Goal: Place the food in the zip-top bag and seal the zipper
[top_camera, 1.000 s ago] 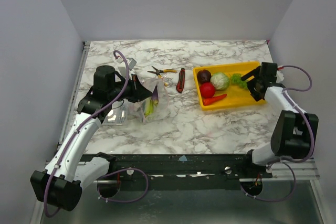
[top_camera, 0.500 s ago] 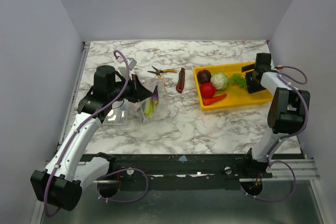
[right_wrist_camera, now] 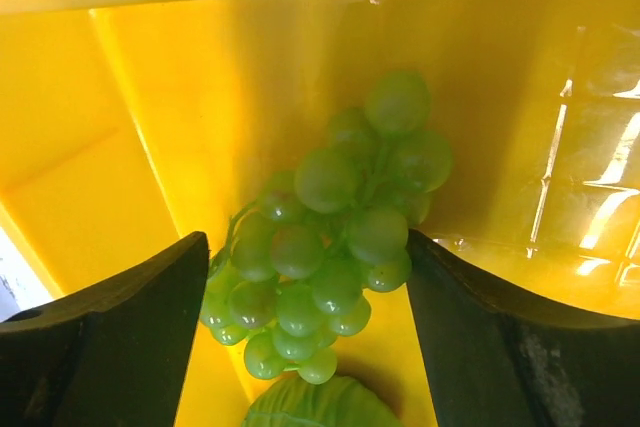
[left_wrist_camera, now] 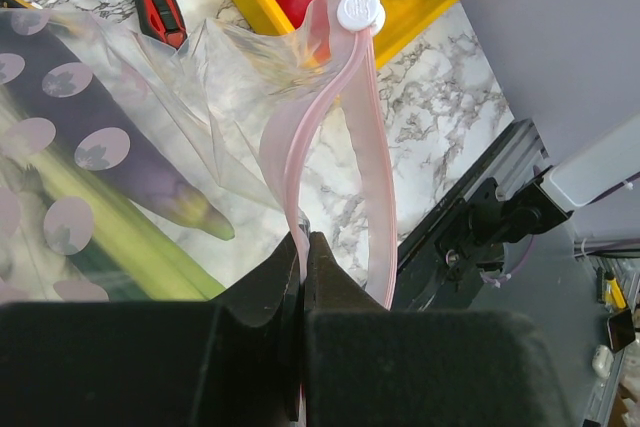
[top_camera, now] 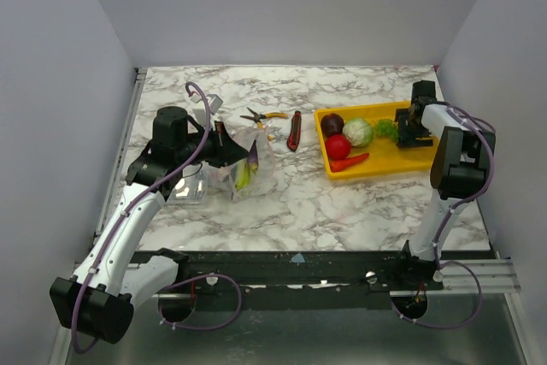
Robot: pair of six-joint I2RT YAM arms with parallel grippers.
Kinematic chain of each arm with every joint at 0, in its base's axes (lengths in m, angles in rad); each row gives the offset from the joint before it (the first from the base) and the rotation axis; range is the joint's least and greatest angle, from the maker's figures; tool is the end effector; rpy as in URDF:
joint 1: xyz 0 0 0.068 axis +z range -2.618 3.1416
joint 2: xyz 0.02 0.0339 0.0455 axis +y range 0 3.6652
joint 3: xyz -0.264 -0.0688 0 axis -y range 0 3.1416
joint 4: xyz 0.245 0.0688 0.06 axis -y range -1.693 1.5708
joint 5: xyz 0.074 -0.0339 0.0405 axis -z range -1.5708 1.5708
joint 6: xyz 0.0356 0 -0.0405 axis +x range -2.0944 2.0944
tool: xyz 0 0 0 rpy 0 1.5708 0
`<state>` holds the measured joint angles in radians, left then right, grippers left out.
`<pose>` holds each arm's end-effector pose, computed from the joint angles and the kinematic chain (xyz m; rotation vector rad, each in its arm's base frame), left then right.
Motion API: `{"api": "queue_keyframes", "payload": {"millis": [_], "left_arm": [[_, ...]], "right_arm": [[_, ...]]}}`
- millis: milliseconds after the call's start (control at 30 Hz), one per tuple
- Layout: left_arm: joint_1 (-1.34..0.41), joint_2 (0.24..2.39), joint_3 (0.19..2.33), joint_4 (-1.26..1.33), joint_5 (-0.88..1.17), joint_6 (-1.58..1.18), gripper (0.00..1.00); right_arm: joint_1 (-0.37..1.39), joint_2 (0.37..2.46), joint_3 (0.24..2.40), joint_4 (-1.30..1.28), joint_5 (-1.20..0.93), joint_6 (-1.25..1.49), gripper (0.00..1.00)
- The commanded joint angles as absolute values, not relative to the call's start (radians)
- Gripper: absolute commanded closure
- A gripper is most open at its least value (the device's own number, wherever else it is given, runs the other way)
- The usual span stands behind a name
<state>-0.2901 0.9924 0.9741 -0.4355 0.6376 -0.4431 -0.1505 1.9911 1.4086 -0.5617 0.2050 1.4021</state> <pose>0.1990 -0.0815 0.3451 0.2664 2.0882 -1.0971 0.4046 -0.0687 0.1708 1.9173 1.8674 0.1164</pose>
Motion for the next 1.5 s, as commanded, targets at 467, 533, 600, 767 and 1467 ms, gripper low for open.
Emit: {"api": "queue_keyframes", "payload": {"millis": [467,533,600,767,1467], "left_arm": [[-0.292,0.990,0.982,-0.407,0.680,-0.452,1.00],[-0.293,0.989,0.978,-0.401,0.675,-0.453,1.00],[-0.292,0.993,0.982,-0.408,0.677,-0.453,1.00],[-0.292,0.989,0.980,-0.406,0.672,-0.452,1.00],[-0.292,0.990,0.982,-0.407,0.675,-0.451,1.00]], "right_arm": [[-0.152,1.800,1.224,-0.505,0.278,1.241,1.00],[-0.152,1.740,1.197,-0.476,0.312,1.188,1.00],[-0.152,1.674,1.161,-0.424,0.336,1.120,1.00],[-0.152,1.503,1.055,-0.265,0.236,0.882,1.00],[0.436,1.065,0.924,0.156,-0.419,0.557,1.00]]}}
